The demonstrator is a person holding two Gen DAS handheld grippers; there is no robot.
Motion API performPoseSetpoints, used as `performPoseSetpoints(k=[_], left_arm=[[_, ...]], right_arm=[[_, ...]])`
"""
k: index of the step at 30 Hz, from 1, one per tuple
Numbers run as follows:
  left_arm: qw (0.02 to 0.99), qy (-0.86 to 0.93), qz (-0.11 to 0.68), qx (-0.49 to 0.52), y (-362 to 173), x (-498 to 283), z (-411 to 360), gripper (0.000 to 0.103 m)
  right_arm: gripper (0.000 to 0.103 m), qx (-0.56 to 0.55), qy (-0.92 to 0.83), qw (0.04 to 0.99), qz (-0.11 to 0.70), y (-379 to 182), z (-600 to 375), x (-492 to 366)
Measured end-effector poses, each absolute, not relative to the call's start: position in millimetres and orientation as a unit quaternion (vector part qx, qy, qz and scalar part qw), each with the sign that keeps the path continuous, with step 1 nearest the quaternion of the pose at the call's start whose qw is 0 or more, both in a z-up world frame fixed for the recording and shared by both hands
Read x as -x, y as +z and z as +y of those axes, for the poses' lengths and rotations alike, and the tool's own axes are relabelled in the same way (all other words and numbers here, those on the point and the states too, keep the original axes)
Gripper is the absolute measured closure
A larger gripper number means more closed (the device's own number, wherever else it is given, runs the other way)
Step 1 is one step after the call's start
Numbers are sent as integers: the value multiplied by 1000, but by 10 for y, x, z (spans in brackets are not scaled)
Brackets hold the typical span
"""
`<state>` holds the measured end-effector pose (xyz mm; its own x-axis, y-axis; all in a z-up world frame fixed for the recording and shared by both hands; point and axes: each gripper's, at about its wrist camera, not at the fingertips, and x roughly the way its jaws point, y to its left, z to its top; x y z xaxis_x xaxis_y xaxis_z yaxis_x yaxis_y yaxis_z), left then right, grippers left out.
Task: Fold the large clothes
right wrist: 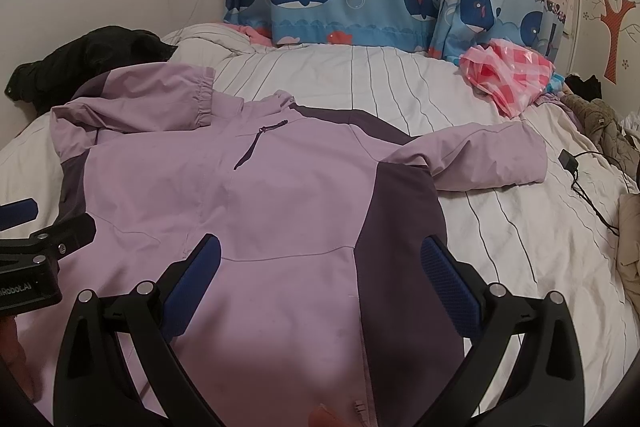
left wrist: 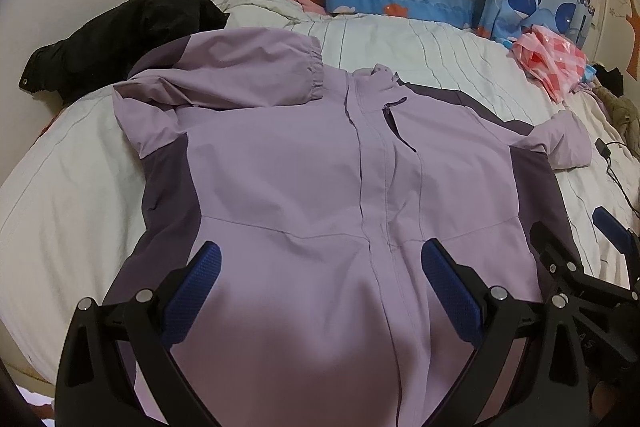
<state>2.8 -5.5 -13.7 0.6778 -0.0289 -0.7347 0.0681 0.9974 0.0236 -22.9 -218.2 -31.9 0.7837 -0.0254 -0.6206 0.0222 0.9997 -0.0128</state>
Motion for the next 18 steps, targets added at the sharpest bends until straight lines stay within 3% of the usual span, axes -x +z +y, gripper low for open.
performPoseSetpoints(k=[18], left_arm=[[913,-26,407,-31,-172,-43,-85,7]], right_arm=[[6,2,-12,944,329,-313,-2194,222]])
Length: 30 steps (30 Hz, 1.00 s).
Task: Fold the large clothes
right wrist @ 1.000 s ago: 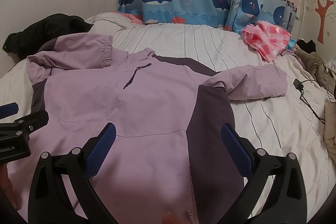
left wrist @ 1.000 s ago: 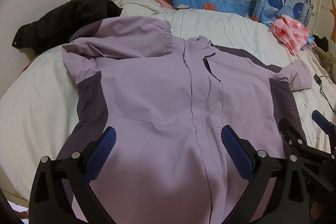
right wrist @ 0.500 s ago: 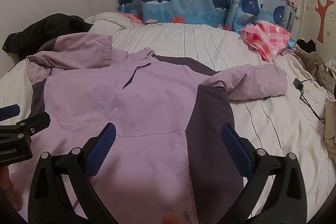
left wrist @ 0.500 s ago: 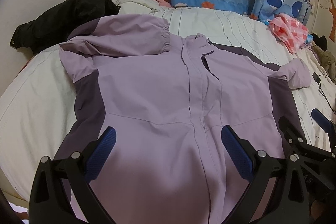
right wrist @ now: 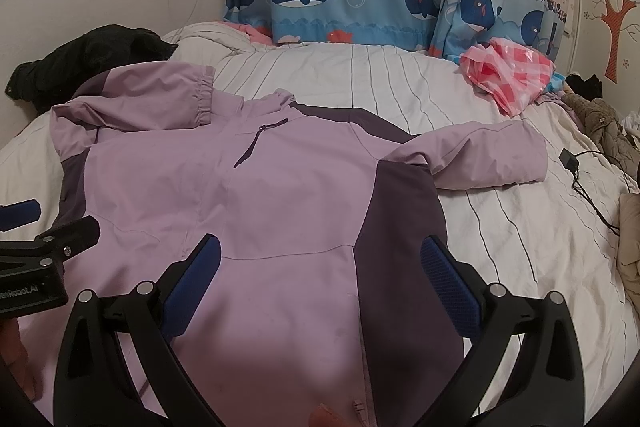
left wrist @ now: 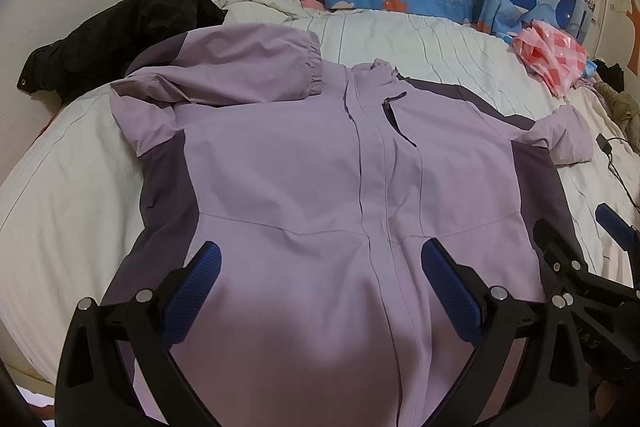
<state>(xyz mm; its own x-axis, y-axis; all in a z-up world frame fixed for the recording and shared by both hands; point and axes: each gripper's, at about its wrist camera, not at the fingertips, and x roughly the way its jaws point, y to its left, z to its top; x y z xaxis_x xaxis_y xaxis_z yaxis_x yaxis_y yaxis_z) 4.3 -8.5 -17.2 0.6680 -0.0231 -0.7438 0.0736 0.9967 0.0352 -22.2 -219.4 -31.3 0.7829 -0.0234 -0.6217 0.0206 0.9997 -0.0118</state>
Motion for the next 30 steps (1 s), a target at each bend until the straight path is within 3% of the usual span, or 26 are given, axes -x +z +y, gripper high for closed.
performPoseSetpoints(k=[30], left_arm=[[912,-24,409,-29,-198,-82,-101,7]], right_arm=[[6,6,4,944,330,-322,-2141,237]])
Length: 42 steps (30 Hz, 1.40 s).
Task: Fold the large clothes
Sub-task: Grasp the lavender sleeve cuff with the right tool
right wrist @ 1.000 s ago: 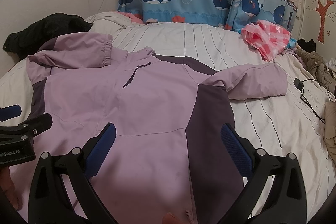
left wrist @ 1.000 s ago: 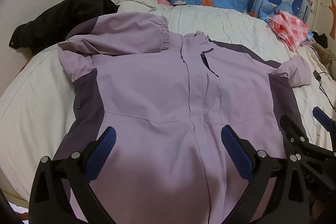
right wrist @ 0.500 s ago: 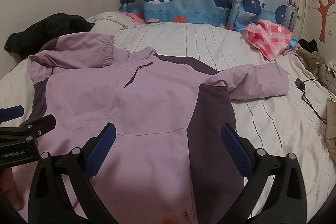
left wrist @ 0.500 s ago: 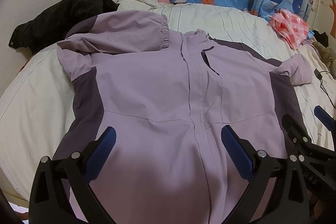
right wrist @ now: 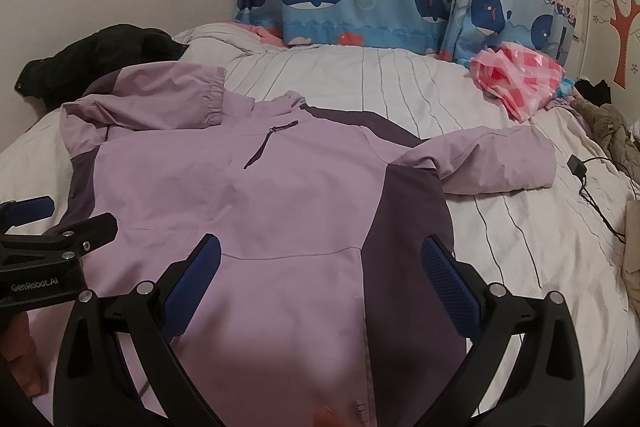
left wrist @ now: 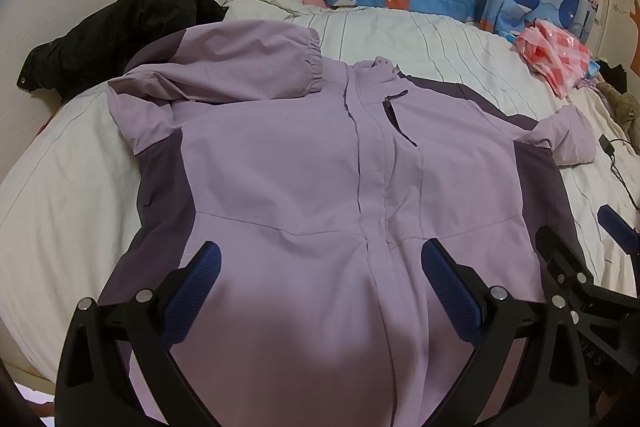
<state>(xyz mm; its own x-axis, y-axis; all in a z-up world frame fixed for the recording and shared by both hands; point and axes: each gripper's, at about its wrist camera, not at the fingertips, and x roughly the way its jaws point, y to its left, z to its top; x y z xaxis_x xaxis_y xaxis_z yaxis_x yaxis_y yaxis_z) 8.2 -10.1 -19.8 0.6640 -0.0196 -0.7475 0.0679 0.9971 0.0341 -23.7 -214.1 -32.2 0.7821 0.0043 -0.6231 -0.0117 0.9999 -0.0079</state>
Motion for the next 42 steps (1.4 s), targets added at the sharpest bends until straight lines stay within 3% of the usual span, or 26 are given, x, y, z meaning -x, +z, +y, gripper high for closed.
performPoseSetpoints(k=[8,13,18,25,30,33,38,42], left_arm=[[912,-41,408,-1,-155,-130,-156,7],[910,-52,412,0,-158,-131,-204,7],[909,-52,413,11,-151,-145,-163,7],[894,-61,442,32,-283,-279,-124,7],[887,-62,456,44,-365,-332,-69,7],[884,-69,459,57,-364,-316,-36,7],[891,-76,446,50,-277,-235,-46,7],[900,-67,431,27,-227,-188,-101,7]], right_arm=[[6,0,-13,938,348,-248,-2533,13],[6,-174,-67,906,379,-224,-4156,-480],[6,-330,-98,827,445,-739,-5600,-1117],[6,-212,-197,843,454,-295,-5789,-2325],[6,-97,-246,787,558,-727,-5576,-3095],[6,-61,-275,791,544,-732,-5626,-2759],[6,-115,-271,826,480,-558,-5772,-1035],[6,-232,-209,831,460,-693,-5815,154]])
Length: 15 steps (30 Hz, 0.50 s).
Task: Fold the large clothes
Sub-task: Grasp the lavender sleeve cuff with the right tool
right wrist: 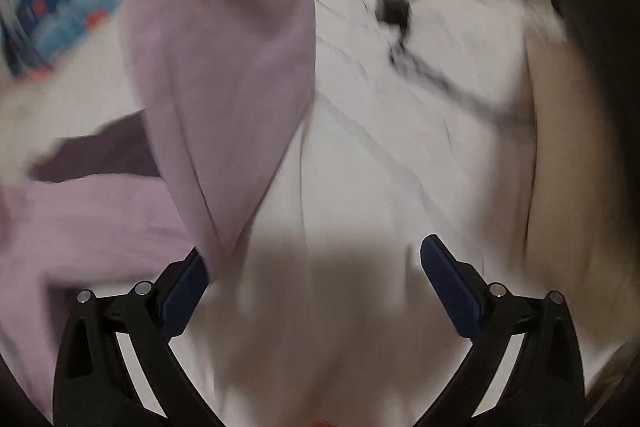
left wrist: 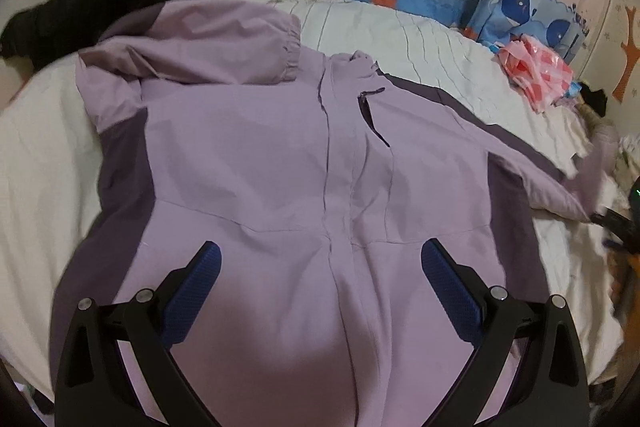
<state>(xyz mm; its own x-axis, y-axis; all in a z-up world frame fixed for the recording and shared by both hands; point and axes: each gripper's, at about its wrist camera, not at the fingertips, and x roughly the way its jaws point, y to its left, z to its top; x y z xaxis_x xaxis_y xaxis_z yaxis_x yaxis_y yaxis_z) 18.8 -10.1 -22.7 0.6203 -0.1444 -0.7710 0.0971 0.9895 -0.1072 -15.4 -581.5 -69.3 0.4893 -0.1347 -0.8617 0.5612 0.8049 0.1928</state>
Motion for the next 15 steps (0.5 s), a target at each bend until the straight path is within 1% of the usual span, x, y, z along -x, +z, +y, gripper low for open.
performPoseSetpoints(k=[3,5,7,9,11,15], left_arm=[[900,-69,430,17,-234,-188,-151,7],[900,-69,429,15,-227,-180,-156,7],[900,-70,429,18,-218,-182,-153,7],[900,-70,429,23,-211,-188,-137,7],[899,-71,430,25,-213,-194,-124,7],[899,-74,431,28,-214,-194,-101,7]], right_arm=[[6,-293,-189,842,411,-585,-5880,397],[6,-337,-170,836,399,-537,-5980,282],[6,-353,-177,826,403,-545,-6090,52],[6,-380,-190,809,406,-629,-6199,-89],[6,-440,-204,781,393,-807,-6381,-164],[6,-497,-211,768,344,-968,-6571,-122]])
